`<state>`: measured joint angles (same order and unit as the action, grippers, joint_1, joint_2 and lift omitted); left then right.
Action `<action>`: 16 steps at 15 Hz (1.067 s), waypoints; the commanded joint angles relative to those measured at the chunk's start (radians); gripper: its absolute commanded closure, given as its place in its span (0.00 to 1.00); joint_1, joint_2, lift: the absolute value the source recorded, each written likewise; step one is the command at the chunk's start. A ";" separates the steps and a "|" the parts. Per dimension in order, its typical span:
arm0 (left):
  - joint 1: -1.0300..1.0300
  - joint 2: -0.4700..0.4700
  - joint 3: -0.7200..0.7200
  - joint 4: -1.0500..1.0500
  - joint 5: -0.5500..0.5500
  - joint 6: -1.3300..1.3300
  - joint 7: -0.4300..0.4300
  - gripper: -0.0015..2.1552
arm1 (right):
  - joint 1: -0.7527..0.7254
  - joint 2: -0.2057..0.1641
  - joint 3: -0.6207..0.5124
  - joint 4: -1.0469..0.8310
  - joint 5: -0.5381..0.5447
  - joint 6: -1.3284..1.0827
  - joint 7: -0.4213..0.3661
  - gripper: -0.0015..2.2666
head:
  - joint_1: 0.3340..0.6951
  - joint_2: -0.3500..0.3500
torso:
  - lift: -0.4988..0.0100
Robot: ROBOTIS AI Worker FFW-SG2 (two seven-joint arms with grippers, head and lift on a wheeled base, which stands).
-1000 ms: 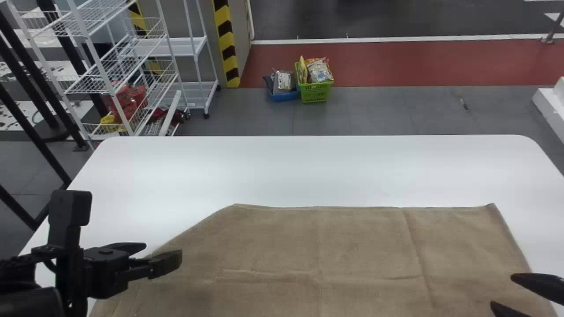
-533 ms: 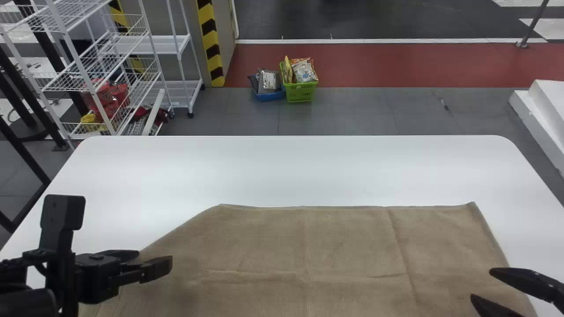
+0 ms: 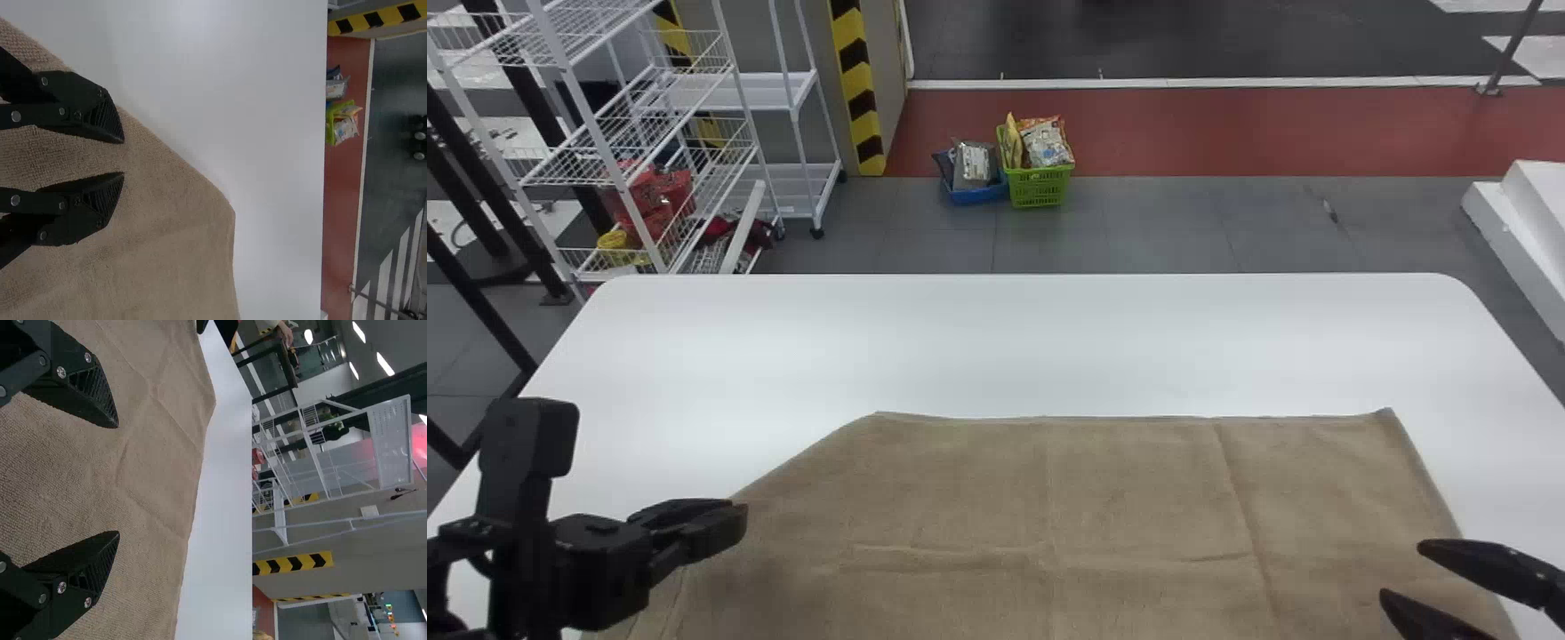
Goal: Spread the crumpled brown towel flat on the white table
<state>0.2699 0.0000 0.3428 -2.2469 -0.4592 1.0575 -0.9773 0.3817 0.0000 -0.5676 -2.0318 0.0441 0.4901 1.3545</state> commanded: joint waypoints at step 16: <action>0.014 -0.003 0.012 0.053 -0.001 -0.104 0.014 0.64 | -0.023 0.001 0.002 0.033 0.000 0.000 0.013 0.13 | 1.00 0.60 | 0.74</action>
<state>0.2596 0.0000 0.3501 -2.1680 -0.4666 0.9769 -0.9608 0.3594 0.0000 -0.5661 -2.0017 0.0445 0.4902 1.3545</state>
